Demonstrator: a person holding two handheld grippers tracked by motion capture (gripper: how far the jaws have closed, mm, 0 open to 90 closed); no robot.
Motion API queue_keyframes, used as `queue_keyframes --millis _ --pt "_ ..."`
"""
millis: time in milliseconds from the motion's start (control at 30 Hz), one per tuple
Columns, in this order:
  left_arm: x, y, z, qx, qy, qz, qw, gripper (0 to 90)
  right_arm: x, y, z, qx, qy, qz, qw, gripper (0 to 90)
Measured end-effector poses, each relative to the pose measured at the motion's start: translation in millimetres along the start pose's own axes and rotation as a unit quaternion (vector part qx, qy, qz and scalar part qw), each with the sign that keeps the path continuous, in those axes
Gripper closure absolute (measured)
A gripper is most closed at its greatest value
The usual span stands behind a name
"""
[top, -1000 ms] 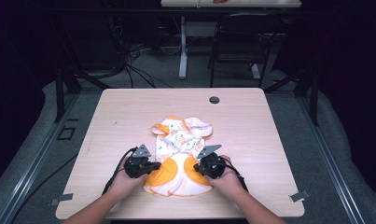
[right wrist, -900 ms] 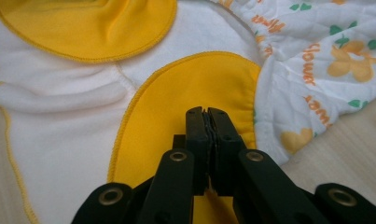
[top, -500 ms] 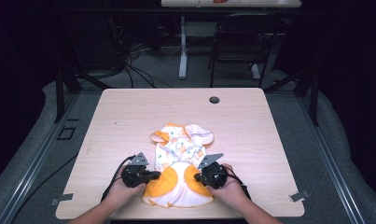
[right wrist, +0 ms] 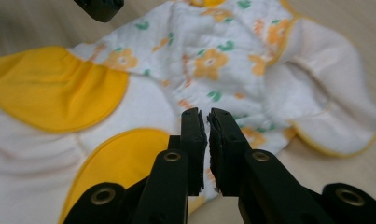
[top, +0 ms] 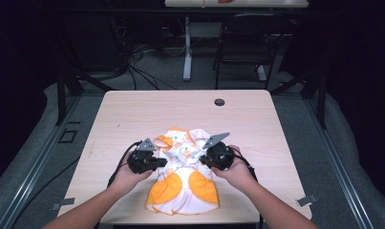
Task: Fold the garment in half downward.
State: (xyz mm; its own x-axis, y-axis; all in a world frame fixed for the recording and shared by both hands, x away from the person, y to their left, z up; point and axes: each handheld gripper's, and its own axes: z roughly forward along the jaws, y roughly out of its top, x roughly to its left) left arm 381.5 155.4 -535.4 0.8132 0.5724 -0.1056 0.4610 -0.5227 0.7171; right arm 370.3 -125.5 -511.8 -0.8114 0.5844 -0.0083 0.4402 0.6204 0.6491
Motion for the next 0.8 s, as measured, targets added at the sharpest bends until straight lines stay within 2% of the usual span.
queue_keyframes --millis 67,167,267,400,633,733,800 --pt "9.4 7.4 7.3 0.0 0.002 -0.004 1.0 85.1 -11.4 6.6 7.2 0.006 -0.004 0.004 1.0 84.1" --pt "17.9 9.4 22.4 0.006 0.008 -0.007 0.9999 85.4 -21.8 8.5 25.0 0.02 -0.009 0.013 0.9997 84.1" --pt "22.0 4.8 37.2 0.022 0.013 0.002 0.9997 86.0 -25.1 4.5 43.8 0.039 -0.009 0.009 0.9992 84.1" --pt "22.5 -2.2 48.4 0.039 0.016 0.002 0.9991 87.0 -23.1 -1.6 58.8 0.055 -0.002 0.003 0.9985 84.9" --pt "19.2 -10.2 42.8 0.033 0.005 -0.01 0.9994 88.4 -19.1 -11.4 57.4 0.055 0.01 0.01 0.9984 86.5" --pt "15.2 -12.9 39.1 0.04 -0.003 -0.006 0.9992 88.5 -13.6 -13.8 54.2 0.061 0.019 0.003 0.9979 86.5" --pt "12.9 -10.9 36.8 0.052 -0.001 0.002 0.9987 88.3 -9.3 -14.2 52.7 0.067 0.029 0.004 0.9973 86.0"
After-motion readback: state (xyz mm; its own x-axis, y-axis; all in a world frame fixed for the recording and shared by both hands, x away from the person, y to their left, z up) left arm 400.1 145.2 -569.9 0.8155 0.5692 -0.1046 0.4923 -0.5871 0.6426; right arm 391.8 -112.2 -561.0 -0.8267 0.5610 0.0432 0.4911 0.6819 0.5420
